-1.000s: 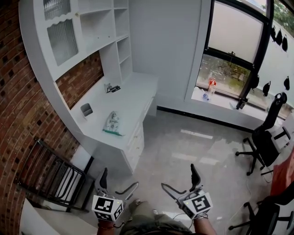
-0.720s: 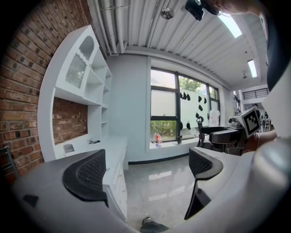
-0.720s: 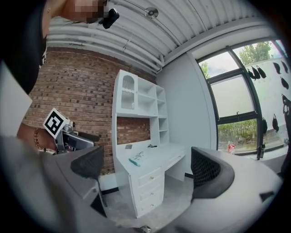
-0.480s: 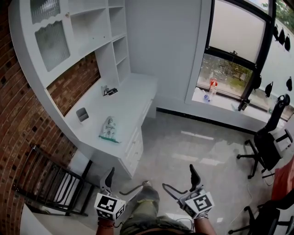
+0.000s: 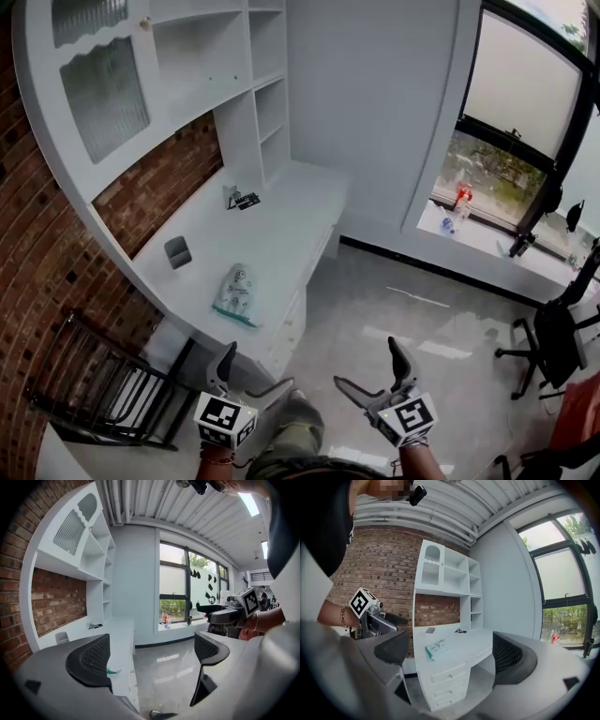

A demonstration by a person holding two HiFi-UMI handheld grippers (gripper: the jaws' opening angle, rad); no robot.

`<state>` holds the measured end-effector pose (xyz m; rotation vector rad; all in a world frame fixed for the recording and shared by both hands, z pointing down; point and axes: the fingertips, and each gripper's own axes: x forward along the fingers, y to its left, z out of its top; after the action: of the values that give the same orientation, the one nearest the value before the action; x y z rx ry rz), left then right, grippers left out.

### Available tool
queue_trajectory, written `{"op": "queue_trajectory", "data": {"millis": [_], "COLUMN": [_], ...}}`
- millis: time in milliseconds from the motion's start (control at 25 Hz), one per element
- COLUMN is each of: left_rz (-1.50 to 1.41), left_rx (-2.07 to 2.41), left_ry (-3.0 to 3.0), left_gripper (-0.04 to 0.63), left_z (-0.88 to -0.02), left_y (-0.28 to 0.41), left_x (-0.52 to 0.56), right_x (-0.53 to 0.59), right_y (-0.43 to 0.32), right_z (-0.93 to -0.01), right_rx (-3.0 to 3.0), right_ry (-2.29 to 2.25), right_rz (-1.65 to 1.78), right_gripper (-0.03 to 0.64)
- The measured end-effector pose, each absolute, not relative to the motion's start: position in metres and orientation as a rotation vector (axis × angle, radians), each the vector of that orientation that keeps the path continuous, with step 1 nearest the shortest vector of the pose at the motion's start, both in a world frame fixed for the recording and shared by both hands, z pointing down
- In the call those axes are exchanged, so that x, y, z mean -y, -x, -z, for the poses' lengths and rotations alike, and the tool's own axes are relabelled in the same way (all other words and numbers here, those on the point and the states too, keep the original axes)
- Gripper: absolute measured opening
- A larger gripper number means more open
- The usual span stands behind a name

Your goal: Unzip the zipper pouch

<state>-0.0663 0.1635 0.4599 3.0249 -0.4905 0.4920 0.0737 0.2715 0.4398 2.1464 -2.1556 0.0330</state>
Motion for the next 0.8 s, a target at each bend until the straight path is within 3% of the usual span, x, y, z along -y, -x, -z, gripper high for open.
{"op": "queue_trajectory", "data": {"millis": [800], "left_rz": [-0.586], "left_rx": [0.864], "left_ry": [-2.83], "left_gripper": [0.563], "left_z": [-0.494], "left_y": [0.057], "left_x": [0.049], "right_x": [-0.043], "right_y": [-0.125], "right_z": [-0.45], "right_rx": [2.356], "right_ry": [-1.888], "right_rz": [-0.085], "right_gripper": [0.541]}}
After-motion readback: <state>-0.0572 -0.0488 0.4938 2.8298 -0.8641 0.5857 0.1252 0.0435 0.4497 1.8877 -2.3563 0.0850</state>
